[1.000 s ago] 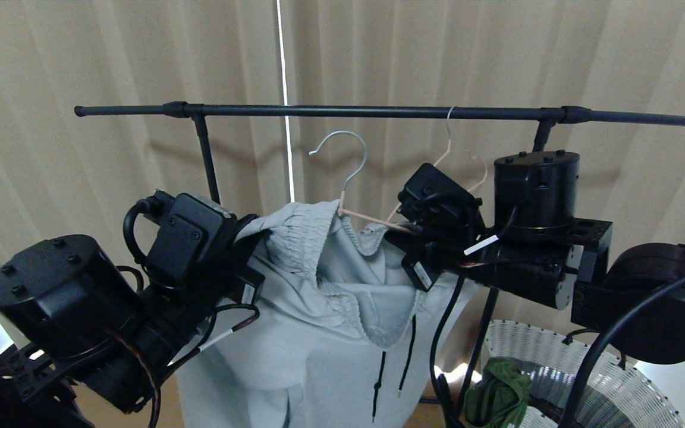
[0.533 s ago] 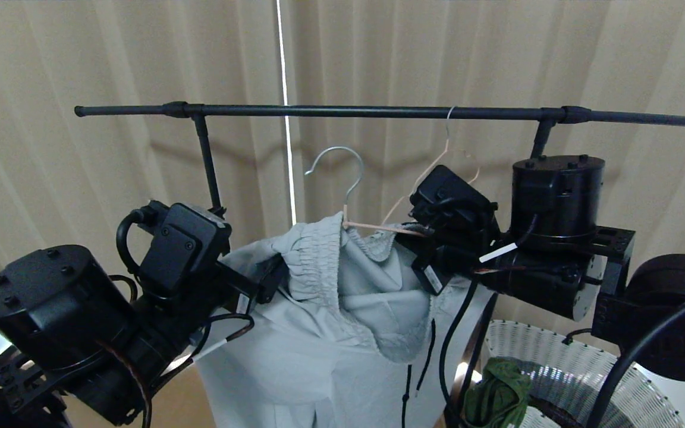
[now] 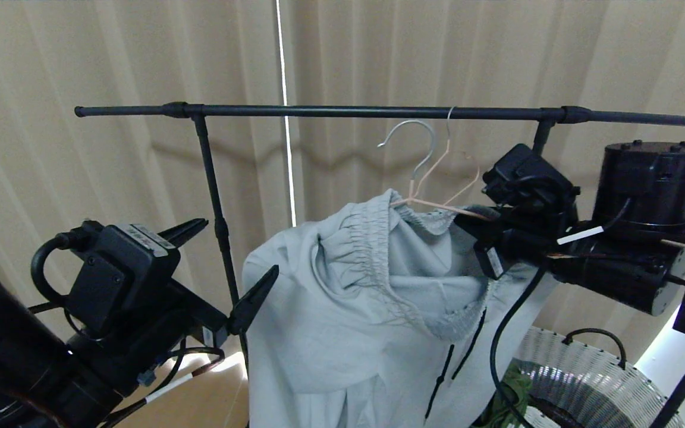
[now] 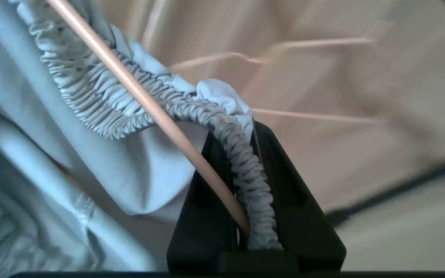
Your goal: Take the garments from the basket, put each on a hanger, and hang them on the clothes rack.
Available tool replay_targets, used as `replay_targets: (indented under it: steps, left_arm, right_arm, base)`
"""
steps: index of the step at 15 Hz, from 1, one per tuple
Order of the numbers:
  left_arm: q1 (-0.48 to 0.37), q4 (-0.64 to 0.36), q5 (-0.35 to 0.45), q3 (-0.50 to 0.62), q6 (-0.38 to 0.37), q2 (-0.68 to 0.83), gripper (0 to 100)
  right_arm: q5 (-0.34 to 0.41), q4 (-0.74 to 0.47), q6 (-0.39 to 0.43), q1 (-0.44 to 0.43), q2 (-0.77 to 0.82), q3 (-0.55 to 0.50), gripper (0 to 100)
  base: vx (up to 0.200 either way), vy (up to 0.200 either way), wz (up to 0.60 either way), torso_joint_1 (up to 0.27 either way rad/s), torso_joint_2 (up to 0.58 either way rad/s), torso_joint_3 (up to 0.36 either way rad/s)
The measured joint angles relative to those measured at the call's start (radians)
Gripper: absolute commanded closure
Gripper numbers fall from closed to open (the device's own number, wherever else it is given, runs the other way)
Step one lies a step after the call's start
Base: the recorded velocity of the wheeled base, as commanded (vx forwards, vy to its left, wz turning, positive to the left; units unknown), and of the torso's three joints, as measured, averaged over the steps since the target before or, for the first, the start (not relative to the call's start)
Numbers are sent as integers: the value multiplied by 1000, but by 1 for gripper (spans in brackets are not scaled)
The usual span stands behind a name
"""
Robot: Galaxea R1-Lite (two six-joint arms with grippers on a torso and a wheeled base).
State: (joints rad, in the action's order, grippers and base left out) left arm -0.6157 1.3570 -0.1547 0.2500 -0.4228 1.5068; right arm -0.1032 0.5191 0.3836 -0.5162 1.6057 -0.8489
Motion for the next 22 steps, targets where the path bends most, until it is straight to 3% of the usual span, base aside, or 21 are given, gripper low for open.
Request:
replay_targets:
  steps: [8,12,16,17,22]
  left_arm:
    - [30,4,5,-147,71,43,0]
    - [81,6,5,-158,79,130,0]
    - [80,7,30,-132,101,172,0]
    - [80,7,61,-127,107,176,100]
    - [108,6,64,-131,89,184,100]
  right_arm:
    - [17,4,-11,53,-128,26,100]
    - [66,5,-23,48,-165,29,100]
    - [91,4,-23,35,-190,29,100]
    - [91,4,-24,28,-193,27,100]
    - [84,4,-22,26,-199,20,100]
  base:
    - [0,0,0,0,0,0]
    - [0,0,0,0,0,0]
    - [0,0,0,0,0,0]
    - [0,0,0,0,0,0]
    - [0,0,0,0,0,0]
